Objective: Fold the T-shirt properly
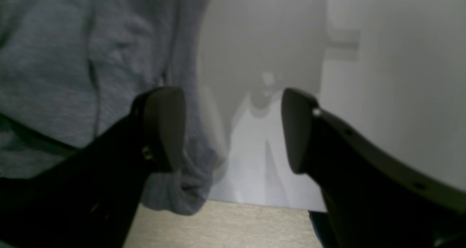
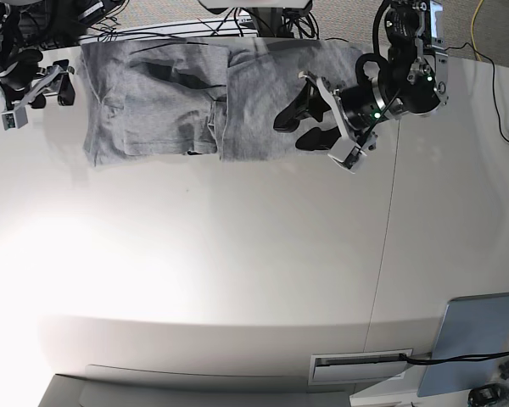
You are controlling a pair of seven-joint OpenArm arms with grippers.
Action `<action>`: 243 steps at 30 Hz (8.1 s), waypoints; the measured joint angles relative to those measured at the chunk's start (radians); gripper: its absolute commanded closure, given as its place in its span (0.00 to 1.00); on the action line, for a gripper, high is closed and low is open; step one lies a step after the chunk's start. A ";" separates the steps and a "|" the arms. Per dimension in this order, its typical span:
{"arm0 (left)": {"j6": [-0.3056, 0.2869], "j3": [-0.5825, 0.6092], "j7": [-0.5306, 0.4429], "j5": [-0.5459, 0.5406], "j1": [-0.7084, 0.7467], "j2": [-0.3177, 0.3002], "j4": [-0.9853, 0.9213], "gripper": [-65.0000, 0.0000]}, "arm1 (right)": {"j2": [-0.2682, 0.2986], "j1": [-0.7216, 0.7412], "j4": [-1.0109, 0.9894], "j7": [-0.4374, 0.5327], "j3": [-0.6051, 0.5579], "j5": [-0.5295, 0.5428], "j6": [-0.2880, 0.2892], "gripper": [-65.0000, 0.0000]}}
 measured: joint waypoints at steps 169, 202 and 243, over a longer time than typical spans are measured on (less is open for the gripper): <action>-0.006 0.337 -0.171 0.314 0.066 0.008 -0.228 0.97 | -0.268 0.734 -0.344 -0.058 -0.574 -0.427 -0.028 0.98; 0.171 0.026 -0.208 0.241 -0.218 -0.151 -0.425 1.00 | -0.225 0.126 0.310 -0.097 -0.513 -0.371 -0.181 1.00; 0.019 -0.359 -0.810 0.700 0.046 -0.029 -1.527 0.78 | -0.128 0.211 -1.292 0.517 -0.014 -0.745 0.087 1.00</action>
